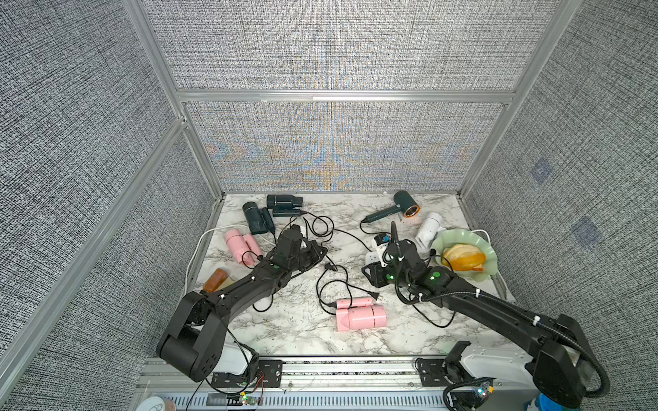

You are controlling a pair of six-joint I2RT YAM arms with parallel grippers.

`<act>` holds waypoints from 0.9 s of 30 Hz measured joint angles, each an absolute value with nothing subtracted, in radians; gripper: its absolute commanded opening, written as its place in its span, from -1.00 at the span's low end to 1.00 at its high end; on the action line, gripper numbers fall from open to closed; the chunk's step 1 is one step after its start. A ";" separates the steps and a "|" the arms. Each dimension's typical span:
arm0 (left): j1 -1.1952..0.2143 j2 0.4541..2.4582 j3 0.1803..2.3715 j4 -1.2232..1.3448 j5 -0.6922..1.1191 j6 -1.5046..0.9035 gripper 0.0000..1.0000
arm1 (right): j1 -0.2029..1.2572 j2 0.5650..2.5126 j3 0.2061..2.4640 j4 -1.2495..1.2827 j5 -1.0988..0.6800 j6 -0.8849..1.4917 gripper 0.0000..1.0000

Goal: Charge the blow dryers
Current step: Pick up the plug from the center of the board.

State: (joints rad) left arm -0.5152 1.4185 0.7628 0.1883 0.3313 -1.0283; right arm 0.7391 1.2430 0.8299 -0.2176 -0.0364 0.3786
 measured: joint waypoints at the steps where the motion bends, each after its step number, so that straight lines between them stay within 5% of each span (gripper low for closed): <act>1: -0.516 1.423 0.779 0.185 0.341 -1.028 -0.94 | 0.745 1.259 0.835 -0.205 -0.043 0.376 -0.03; 27: -0.560 1.584 1.141 -0.012 0.530 -0.906 -0.92 | 0.743 1.422 0.999 -0.176 -0.037 0.184 -0.14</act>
State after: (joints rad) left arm -0.5598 1.5837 1.1408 -0.0120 0.5297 -0.9058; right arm 0.7433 1.4220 0.9993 -0.1761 -0.0368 0.1837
